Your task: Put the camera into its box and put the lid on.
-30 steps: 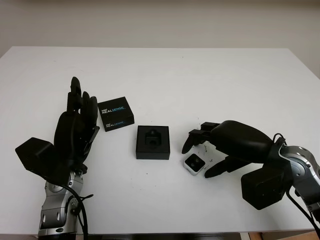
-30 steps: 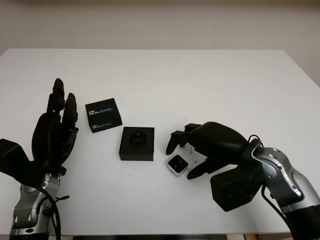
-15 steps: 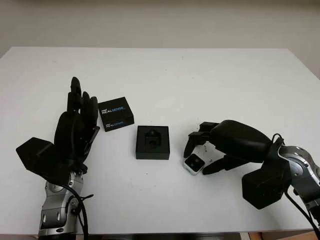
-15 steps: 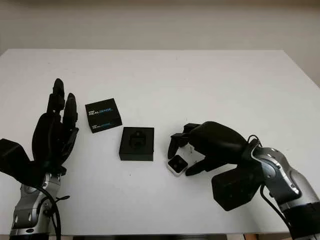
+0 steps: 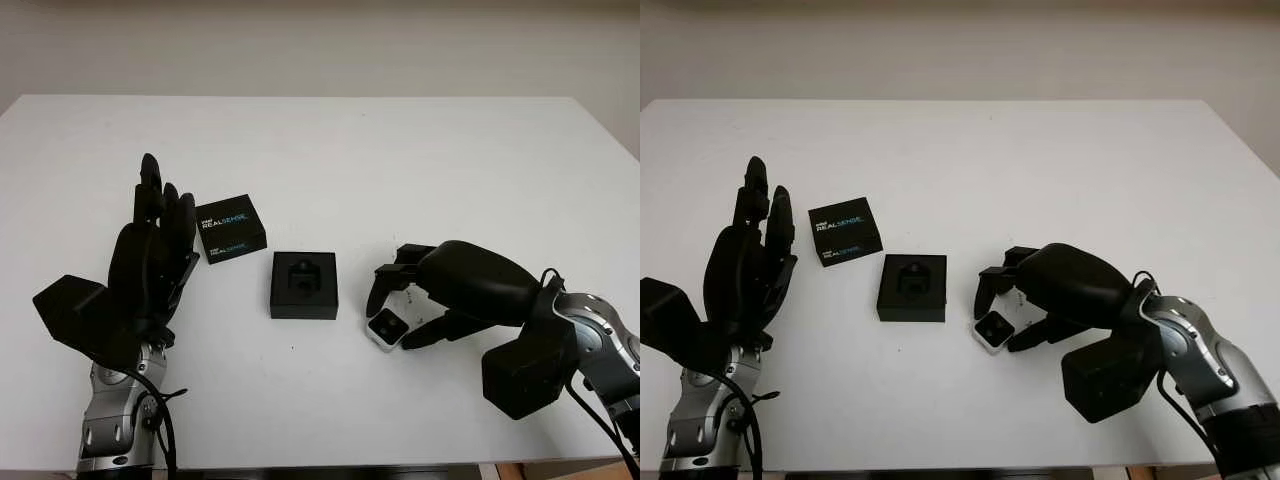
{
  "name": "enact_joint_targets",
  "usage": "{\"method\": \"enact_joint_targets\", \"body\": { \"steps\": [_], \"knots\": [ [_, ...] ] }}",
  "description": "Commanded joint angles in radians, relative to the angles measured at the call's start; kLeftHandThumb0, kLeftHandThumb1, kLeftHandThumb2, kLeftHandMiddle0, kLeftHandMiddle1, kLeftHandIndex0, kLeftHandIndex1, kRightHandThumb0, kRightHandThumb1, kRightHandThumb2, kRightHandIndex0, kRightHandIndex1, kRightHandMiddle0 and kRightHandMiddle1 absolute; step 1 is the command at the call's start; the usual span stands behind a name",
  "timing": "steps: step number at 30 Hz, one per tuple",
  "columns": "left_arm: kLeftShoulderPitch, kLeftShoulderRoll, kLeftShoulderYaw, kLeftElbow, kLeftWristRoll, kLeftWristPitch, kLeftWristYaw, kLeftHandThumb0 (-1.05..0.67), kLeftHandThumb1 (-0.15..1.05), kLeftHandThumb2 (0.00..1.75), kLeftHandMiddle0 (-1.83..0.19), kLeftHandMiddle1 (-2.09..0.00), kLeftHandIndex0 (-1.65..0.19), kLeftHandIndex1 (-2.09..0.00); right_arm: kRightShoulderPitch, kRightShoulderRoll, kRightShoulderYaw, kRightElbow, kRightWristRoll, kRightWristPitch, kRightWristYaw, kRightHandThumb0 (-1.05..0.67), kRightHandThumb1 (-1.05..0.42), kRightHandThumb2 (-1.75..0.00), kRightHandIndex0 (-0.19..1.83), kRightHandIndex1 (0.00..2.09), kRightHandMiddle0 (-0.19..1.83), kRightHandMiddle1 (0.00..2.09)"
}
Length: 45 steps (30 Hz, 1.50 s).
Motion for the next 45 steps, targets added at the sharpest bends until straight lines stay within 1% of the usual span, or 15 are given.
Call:
{"method": "enact_joint_targets", "body": {
  "steps": [1, 3, 5, 6, 7, 8, 10, 11, 17, 22, 30, 34, 39, 42, 45],
  "knots": [
    [0.004, 0.002, -0.002, -0.007, 0.007, -0.012, 0.0, -0.68, 1.05, 0.46, 0.19, 0.0, 0.19, 0.0, 0.024, 0.015, 0.023, 0.0, 0.006, -0.012, 0.005, -0.31, -0.87, -0.06, 0.42, 1.13, 0.46, 1.13],
    [0.002, 0.001, -0.003, -0.005, 0.009, -0.015, 0.001, -0.68, 1.05, 0.46, 0.19, 0.0, 0.19, 0.0, 0.032, 0.02, 0.018, -0.004, 0.001, -0.007, -0.009, -0.29, -0.87, -0.06, 0.45, 1.15, 0.51, 1.14],
    [0.0, -0.001, -0.003, -0.007, 0.01, -0.012, 0.004, -0.68, 1.05, 0.46, 0.19, 0.0, 0.19, 0.0, 0.038, 0.024, 0.012, -0.012, -0.003, 0.008, -0.02, -0.28, -0.86, -0.06, 0.38, 1.21, 0.51, 1.21],
    [-0.001, -0.001, -0.003, -0.008, 0.009, -0.009, 0.005, -0.68, 1.05, 0.46, 0.19, 0.0, 0.19, 0.0, 0.039, 0.026, 0.008, -0.012, -0.004, 0.012, -0.028, -0.28, -0.87, -0.06, 0.29, 1.19, 0.5, 1.22],
    [-0.001, 0.0, -0.002, -0.007, 0.008, -0.009, 0.005, -0.68, 1.05, 0.46, 0.19, 0.0, 0.19, 0.0, 0.039, 0.029, 0.004, -0.009, -0.003, 0.013, -0.036, -0.27, -0.87, -0.05, 0.18, 1.15, 0.49, 1.24],
    [-0.002, 0.0, -0.002, -0.007, 0.006, -0.006, 0.005, -0.68, 1.05, 0.46, 0.19, 0.0, 0.19, 0.0, 0.039, 0.035, -0.001, -0.003, 0.004, 0.014, -0.046, -0.27, -0.86, -0.05, 0.12, 1.11, 0.49, 1.26],
    [-0.004, 0.001, -0.001, -0.004, 0.005, -0.006, 0.003, -0.69, 1.05, 0.45, 0.19, 0.0, 0.19, 0.0, 0.04, 0.049, -0.012, 0.005, 0.028, 0.033, -0.05, -0.26, -0.86, -0.05, 0.08, 0.98, 0.47, 1.3],
    [-0.004, 0.002, -0.001, -0.003, 0.005, -0.006, 0.002, -0.69, 1.05, 0.45, 0.19, 0.0, 0.19, 0.0, 0.04, 0.054, -0.015, 0.006, 0.039, 0.045, -0.048, -0.26, -0.86, -0.05, 0.07, 0.87, 0.46, 1.33],
    [-0.002, 0.004, -0.001, -0.006, 0.008, -0.004, 0.004, -0.68, 1.05, 0.45, 0.19, 0.0, 0.19, 0.0, 0.015, 0.087, -0.039, 0.027, 0.153, 0.161, 0.006, -0.26, -0.91, -0.06, 0.06, 0.6, 0.35, 1.52],
    [-0.001, 0.006, 0.003, -0.003, 0.002, -0.006, 0.0, -0.68, 1.05, 0.45, 0.19, 0.0, 0.19, 0.0, -0.002, 0.094, -0.06, 0.022, 0.222, 0.232, 0.047, -0.26, -0.93, -0.05, 0.12, 0.42, 0.33, 1.53],
    [-0.002, 0.006, 0.007, -0.003, -0.002, -0.001, 0.0, -0.67, 1.05, 0.45, 0.19, 0.0, 0.19, 0.0, -0.03, 0.092, -0.084, 0.029, 0.258, 0.258, 0.071, -0.3, -0.95, -0.06, 0.17, 0.35, 0.35, 1.51],
    [0.002, 0.009, 0.006, -0.005, -0.002, -0.001, -0.004, -0.67, 1.05, 0.45, 0.19, 0.0, 0.19, 0.0, -0.053, 0.106, -0.111, 0.004, 0.327, 0.355, 0.101, -0.3, -0.95, -0.06, 0.16, 0.31, 0.35, 1.53],
    [-0.001, 0.009, 0.003, 0.0, 0.004, -0.003, -0.002, -0.67, 1.05, 0.46, 0.19, 0.0, 0.19, 0.0, -0.079, 0.128, -0.135, -0.006, 0.4, 0.41, 0.13, -0.36, -0.96, -0.06, 0.15, 0.26, 0.37, 1.51],
    [-0.001, 0.008, 0.001, 0.002, 0.007, -0.006, -0.003, -0.67, 1.05, 0.46, 0.19, 0.0, 0.19, 0.0, -0.078, 0.16, -0.138, -0.021, 0.431, 0.462, 0.133, -0.43, -0.98, -0.06, 0.14, 0.23, 0.36, 1.53],
    [0.005, 0.007, 0.0, -0.005, 0.005, -0.001, -0.004, -0.67, 1.05, 0.46, 0.19, 0.0, 0.19, 0.0, -0.064, 0.206, -0.14, -0.067, 0.462, 0.57, 0.117, -0.42, -0.99, -0.06, 0.12, 0.18, 0.33, 1.58]
  ]
}}
